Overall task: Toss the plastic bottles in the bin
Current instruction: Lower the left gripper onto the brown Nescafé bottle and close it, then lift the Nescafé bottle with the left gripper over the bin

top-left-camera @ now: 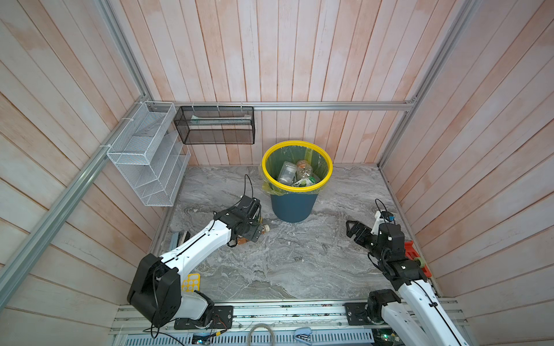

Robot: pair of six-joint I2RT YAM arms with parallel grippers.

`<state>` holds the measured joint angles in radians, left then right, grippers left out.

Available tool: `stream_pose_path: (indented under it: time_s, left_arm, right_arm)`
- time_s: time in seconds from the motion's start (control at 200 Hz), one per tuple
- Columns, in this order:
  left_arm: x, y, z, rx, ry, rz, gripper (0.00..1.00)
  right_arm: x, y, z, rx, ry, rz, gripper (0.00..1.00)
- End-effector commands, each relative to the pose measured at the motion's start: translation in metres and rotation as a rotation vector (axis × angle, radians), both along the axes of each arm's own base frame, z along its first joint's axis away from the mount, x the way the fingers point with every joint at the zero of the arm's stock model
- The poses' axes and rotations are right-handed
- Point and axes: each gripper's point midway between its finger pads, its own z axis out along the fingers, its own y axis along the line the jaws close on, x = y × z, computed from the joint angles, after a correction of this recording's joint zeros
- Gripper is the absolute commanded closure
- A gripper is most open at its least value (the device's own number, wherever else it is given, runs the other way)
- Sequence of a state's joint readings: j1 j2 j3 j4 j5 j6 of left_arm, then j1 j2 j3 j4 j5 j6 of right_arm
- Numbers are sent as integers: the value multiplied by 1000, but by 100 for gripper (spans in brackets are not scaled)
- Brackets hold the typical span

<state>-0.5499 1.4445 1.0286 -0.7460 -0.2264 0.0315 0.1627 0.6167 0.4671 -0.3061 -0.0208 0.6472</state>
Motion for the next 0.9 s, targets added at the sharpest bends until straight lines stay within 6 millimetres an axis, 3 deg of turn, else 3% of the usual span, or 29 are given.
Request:
stream_pose_path:
  time_s: [0.0,0.225,0.465,0.6,0.89]
  left_arm:
    - [-3,7,-11,111,73,-96,0]
    - [-3,2,-42,127,176,-136,2]
    - [-16,-7,-67,95,295,-151,19]
    - [-24,-9,-69,69,323,-151,28]
    - [-36,-12,-66,26,341,-143,33]
  right_arm:
    - [-2,-1,-5,-1,-2,-3,1]
    - [-3,-3,-6,-8,0,-9,1]
    - [-4,-4,-8,-17,5,-10,1]
    - [-4,-5,-9,-19,6,-12,1]
    - [-3,-3,-11,-18,10,-7,1]
